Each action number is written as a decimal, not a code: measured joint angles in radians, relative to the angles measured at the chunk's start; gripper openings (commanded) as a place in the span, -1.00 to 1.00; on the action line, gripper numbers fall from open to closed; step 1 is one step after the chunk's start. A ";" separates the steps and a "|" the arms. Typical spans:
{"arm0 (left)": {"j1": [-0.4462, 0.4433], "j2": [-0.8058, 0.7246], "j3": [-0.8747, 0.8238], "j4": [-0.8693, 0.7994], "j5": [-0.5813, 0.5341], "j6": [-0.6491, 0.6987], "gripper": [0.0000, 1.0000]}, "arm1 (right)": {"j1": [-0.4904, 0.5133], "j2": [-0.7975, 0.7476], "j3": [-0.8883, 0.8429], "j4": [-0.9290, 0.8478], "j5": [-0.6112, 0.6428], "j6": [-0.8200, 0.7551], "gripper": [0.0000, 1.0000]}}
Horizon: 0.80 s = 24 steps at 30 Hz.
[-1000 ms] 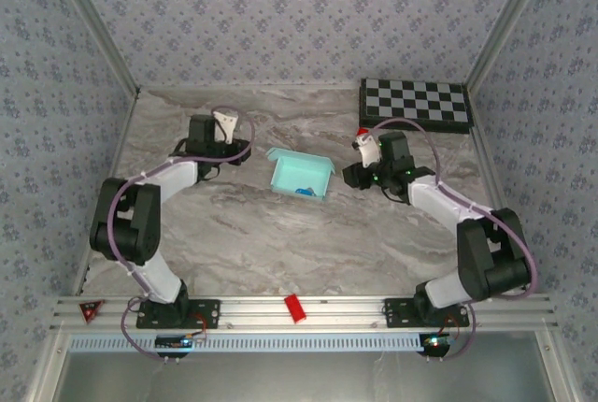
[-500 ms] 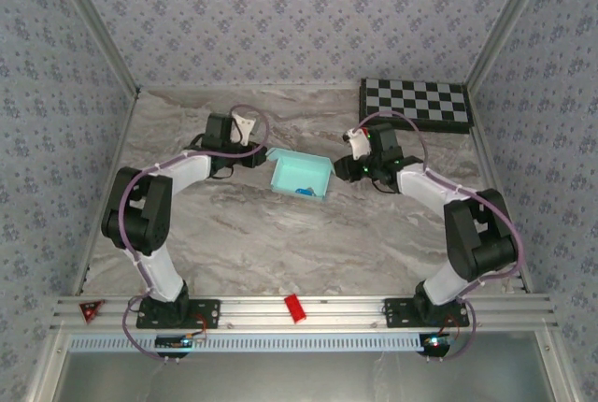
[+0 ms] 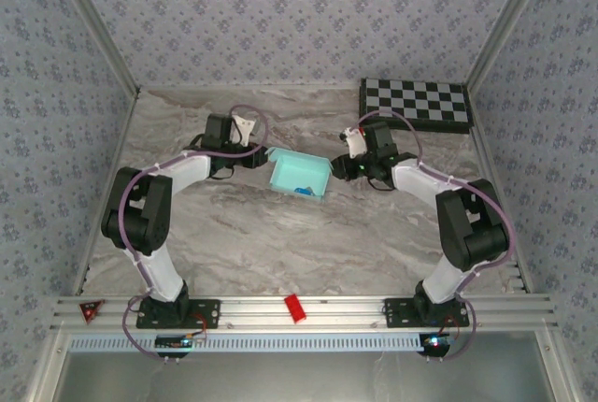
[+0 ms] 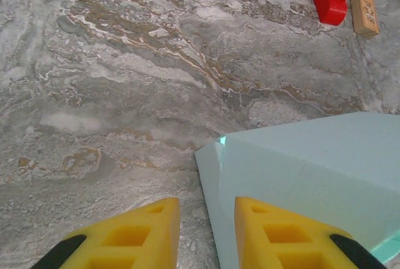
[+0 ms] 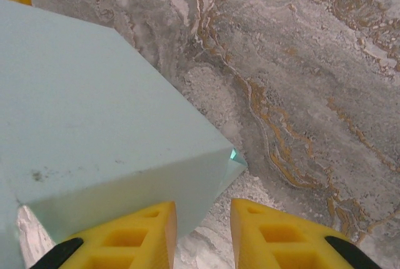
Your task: Fold the paper box
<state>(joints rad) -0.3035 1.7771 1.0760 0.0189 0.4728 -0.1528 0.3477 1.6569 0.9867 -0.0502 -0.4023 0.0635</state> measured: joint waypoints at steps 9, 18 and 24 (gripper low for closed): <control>-0.005 0.000 -0.035 0.039 0.041 -0.025 -0.42 | 0.000 0.028 0.038 -0.003 -0.007 0.000 -0.40; -0.007 0.000 -0.039 0.046 0.043 -0.025 -0.43 | 0.000 0.048 0.066 -0.022 -0.008 0.012 -0.41; -0.008 0.000 -0.056 0.061 0.043 -0.036 -0.42 | 0.000 0.074 0.100 -0.034 -0.004 0.055 -0.44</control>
<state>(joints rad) -0.3111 1.7767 1.0203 0.0799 0.5156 -0.1890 0.3477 1.7306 1.0866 -0.0845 -0.4061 0.1181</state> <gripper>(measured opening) 0.288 0.287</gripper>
